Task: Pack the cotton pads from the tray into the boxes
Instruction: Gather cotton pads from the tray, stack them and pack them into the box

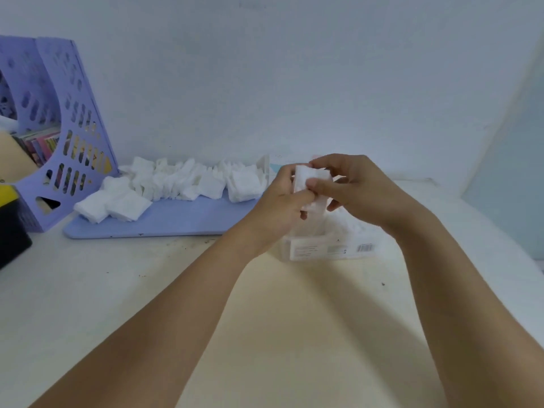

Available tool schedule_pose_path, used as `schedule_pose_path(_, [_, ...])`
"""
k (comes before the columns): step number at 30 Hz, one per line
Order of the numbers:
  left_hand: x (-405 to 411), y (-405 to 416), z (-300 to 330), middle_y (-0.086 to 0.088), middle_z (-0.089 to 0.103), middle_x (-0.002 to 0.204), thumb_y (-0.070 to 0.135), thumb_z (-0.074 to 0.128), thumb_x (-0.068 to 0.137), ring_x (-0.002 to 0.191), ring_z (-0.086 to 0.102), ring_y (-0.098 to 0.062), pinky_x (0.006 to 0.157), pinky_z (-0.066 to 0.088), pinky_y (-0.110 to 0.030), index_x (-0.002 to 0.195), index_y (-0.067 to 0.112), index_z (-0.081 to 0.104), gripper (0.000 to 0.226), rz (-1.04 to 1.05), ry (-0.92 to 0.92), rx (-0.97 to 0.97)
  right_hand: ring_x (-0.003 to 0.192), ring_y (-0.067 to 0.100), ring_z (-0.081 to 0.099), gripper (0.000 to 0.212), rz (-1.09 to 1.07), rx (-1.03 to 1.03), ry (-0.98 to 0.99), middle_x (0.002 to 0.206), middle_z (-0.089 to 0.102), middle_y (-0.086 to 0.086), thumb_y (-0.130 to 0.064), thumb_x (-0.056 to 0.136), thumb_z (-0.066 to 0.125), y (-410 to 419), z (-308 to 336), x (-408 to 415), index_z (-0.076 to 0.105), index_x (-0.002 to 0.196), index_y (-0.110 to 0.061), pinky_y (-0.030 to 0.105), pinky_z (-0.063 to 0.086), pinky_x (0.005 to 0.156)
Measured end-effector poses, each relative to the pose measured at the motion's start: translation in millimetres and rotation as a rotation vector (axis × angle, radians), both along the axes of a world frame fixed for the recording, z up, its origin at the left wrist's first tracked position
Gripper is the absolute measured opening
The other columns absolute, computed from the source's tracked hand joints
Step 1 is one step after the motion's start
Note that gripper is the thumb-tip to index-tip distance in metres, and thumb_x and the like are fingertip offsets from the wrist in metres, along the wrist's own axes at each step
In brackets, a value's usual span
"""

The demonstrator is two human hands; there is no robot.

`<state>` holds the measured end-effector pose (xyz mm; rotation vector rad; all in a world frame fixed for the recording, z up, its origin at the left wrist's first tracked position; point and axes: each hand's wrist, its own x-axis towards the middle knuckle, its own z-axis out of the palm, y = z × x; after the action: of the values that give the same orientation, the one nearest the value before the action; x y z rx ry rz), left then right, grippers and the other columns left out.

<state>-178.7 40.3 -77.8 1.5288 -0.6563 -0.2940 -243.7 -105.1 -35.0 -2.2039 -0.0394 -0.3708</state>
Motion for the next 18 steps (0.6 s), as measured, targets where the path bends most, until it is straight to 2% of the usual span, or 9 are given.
schedule_pose_path(2, [6.2,-1.1,-7.0,0.0,0.063,0.119,0.014,0.07,0.091,0.106,0.064,-0.018,0.075,0.053,-0.027,0.134,0.028,0.045,0.052,0.061,-0.059,-0.007,0.075,0.018,0.072,0.021,-0.026,-0.046,0.041,0.093,0.075,0.008,-0.019,0.089,0.075,-5.3,6.6,-0.8,0.073,0.108,-0.009,0.027,0.057,0.062])
schedule_pose_path(4, [9.3,5.0,-19.1,0.005,0.064,0.114,0.025,0.078,0.085,0.106,0.062,-0.012,0.082,0.052,-0.021,0.132,0.028,0.048,0.056,0.208,-0.268,0.03,0.07,0.023,0.074,0.018,-0.115,0.056,0.102,0.084,0.075,0.014,-0.014,0.083,0.079,-8.1,6.7,1.1,0.074,0.094,-0.001,0.027,0.058,0.059])
schedule_pose_path(6, [10.2,15.8,-30.2,0.011,0.063,0.106,0.036,0.075,0.083,0.098,0.057,-0.007,0.077,0.042,-0.011,0.123,0.027,0.054,0.046,0.374,-0.505,0.083,0.068,0.027,0.076,0.021,-0.207,0.268,0.215,0.085,0.075,0.018,-0.012,0.081,0.079,-5.9,3.9,2.7,0.071,0.091,0.006,0.028,0.06,0.057])
schedule_pose_path(8, [10.1,25.0,-36.2,0.015,0.062,0.099,0.04,0.068,0.082,0.09,0.054,-0.007,0.073,0.037,-0.011,0.11,0.03,0.058,0.031,0.397,-0.595,0.114,0.058,0.024,0.074,0.02,-0.261,0.311,0.321,0.079,0.074,0.016,-0.011,0.08,0.079,-0.4,-3.1,5.7,0.068,0.088,0.004,0.024,0.058,0.05])
schedule_pose_path(10, [8.6,30.6,-42.4,0.015,0.063,0.092,0.039,0.069,0.081,0.085,0.053,-0.011,0.072,0.039,-0.017,0.1,0.033,0.059,0.023,0.308,-0.588,0.156,0.038,0.016,0.059,0.019,-0.303,0.095,0.402,0.057,0.065,0.007,-0.017,0.077,0.078,1.7,-9.2,10.5,0.062,0.075,-0.006,0.017,0.043,0.039])
schedule_pose_path(11, [7.8,32.8,-45.3,0.014,0.063,0.089,0.039,0.071,0.08,0.083,0.053,-0.013,0.072,0.042,-0.02,0.098,0.033,0.059,0.022,0.25,-0.581,0.203,0.034,0.015,0.049,0.023,-0.305,-0.038,0.445,0.05,0.058,0.003,-0.021,0.075,0.078,2.1,-9.7,13.2,0.058,0.07,-0.011,0.017,0.036,0.039])
schedule_pose_path(13, [5.8,33.4,-51.0,0.015,0.064,0.084,0.04,0.074,0.081,0.081,0.053,-0.01,0.071,0.042,-0.02,0.094,0.033,0.063,0.019,0.159,-0.603,0.318,0.037,0.017,0.04,0.027,-0.282,-0.212,0.54,0.048,0.053,0.002,-0.029,0.073,0.078,-0.8,-6.2,18.4,0.057,0.067,-0.013,0.02,0.03,0.043])
schedule_pose_path(16, [4.6,33.3,-53.7,0.016,0.066,0.083,0.041,0.076,0.084,0.082,0.053,-0.001,0.067,0.035,-0.01,0.09,0.03,0.07,0.014,0.11,-0.644,0.392,0.046,0.017,0.031,0.026,-0.216,-0.291,0.65,0.054,0.053,0.004,-0.031,0.073,0.08,-6.2,5.9,24.6,0.062,0.07,-0.013,0.024,0.023,0.046])
schedule_pose_path(18, [5.7,33.1,-52.5,0.015,0.067,0.082,0.044,0.077,0.083,0.081,0.055,-0.001,0.066,0.035,-0.012,0.089,0.029,0.073,0.017,0.106,-0.673,0.415,0.047,0.015,0.027,0.028,-0.168,-0.268,0.734,0.052,0.047,0.001,-0.027,0.075,0.081,-8.2,9.6,29.5,0.057,0.068,-0.014,0.024,0.02,0.045])
